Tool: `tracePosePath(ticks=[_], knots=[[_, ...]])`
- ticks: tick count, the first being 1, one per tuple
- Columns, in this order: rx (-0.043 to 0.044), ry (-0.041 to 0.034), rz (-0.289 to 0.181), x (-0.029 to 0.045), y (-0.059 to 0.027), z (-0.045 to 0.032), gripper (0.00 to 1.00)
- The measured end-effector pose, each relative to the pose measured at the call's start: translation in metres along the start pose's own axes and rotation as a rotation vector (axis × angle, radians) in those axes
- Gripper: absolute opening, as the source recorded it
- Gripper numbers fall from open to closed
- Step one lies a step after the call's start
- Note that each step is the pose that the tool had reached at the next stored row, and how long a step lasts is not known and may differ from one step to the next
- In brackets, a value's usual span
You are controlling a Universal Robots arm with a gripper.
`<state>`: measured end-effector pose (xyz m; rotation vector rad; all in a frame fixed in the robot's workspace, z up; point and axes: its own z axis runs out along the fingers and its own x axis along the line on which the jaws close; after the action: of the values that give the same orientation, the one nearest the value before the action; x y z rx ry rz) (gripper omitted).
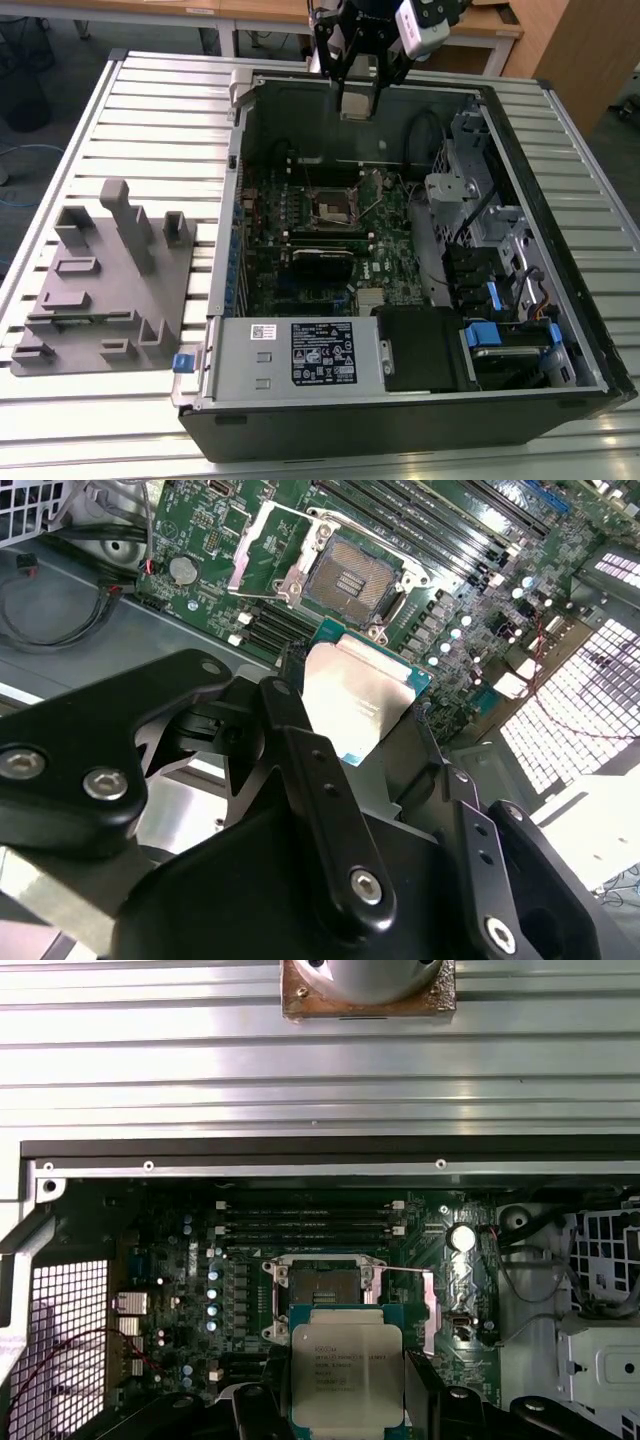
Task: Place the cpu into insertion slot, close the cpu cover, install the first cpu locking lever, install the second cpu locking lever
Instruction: 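Place the cpu into insertion slot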
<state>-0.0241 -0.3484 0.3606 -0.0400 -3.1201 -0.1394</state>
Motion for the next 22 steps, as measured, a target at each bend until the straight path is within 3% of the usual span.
tracePosePath(ticks=[22], knots=[[0.0003, 0.0000, 0.000, -0.0001, -0.0003, 0.0033, 0.54]])
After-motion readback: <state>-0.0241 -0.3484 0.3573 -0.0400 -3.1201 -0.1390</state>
